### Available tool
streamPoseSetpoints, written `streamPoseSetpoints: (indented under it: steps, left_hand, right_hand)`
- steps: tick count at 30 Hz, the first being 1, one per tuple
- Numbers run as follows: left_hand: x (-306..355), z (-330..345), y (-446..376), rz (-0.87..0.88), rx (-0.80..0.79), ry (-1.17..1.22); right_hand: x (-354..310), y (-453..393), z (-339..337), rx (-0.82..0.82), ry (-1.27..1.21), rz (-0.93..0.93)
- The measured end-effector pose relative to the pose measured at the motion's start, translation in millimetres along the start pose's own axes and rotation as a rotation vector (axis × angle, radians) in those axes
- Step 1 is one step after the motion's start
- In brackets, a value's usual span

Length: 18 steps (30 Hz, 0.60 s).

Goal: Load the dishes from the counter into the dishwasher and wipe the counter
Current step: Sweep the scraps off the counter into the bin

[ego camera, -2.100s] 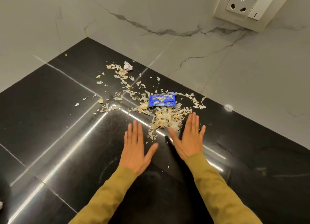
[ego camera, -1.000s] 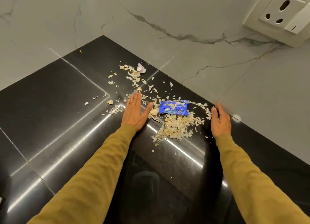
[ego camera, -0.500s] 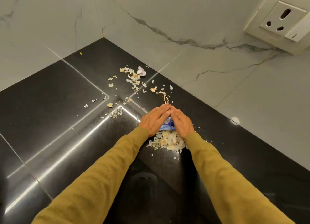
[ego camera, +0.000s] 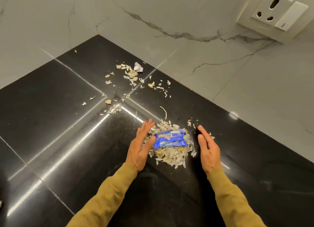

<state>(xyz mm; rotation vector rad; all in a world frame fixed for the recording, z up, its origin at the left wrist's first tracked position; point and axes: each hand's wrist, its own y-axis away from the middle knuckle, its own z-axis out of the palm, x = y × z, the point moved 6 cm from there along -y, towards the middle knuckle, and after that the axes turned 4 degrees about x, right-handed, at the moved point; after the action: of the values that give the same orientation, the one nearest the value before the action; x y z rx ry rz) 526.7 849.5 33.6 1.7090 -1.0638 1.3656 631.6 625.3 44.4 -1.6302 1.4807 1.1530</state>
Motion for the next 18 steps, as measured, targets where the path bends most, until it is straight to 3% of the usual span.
streamPoseSetpoints:
  steps: [8, 14, 18]
  left_hand:
    - [-2, 14, -7, -0.041, 0.091, -0.138]
    - [-1, 42, -13, 0.022, 0.007, -0.343]
    - [7, 50, -13, 0.003, -0.002, -0.262]
  right_hand:
    - [-14, -4, 65, 0.008, 0.263, -0.099]
    - [-18, 7, 93, -0.04, 0.284, -0.12]
    - [-20, 14, 108, -0.066, 0.247, -0.057]
